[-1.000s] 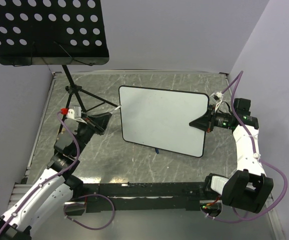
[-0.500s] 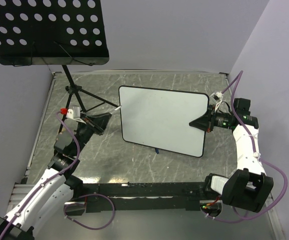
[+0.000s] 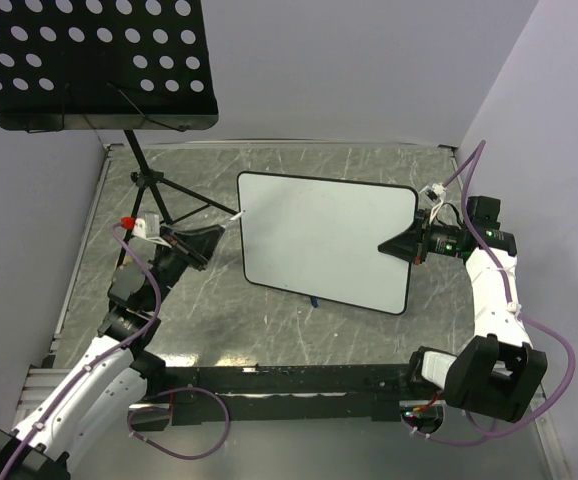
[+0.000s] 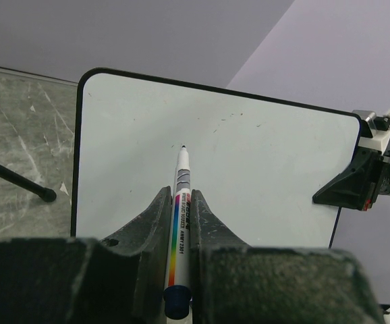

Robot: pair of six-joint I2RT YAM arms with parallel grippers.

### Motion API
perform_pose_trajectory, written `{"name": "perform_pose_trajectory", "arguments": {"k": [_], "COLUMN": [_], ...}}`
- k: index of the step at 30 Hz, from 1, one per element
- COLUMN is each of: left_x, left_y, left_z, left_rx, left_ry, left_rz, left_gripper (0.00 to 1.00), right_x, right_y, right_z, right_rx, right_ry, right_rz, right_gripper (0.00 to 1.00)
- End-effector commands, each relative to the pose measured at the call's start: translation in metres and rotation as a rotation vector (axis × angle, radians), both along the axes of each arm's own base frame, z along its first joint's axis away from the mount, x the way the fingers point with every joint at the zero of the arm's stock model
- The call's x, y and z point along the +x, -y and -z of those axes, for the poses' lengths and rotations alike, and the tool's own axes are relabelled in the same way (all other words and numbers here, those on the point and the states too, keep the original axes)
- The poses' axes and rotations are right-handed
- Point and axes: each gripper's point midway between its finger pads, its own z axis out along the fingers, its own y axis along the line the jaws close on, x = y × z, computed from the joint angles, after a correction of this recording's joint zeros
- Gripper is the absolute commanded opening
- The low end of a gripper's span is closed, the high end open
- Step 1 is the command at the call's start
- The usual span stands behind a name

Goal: Write a sentence on the whiteboard

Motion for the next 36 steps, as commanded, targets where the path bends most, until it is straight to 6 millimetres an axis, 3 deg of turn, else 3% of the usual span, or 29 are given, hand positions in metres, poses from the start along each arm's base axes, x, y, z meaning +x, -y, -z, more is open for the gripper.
{"name": "perform_pose_trajectory", "arguments": {"k": [1, 36], "left_x": [-0.005, -0.010], "left_y": [0.001, 0.014], "left_z": [-0.012, -0.010], "left_rx": [-0.033, -0.020], "left_ry": [0.048, 0.039], "left_rz": [0.023, 0.076], "left_gripper": [0.01, 0.01], "right_x": [-0.012, -0.012], "right_y": [-0.015, -0.015], "right_z": [-0.053, -0.052], "right_rx": [0.158, 0.163], "right_ry": [0.157, 0.149], "right_rz": [-0.135, -0.135], "right_gripper": [0.00, 0.00]}}
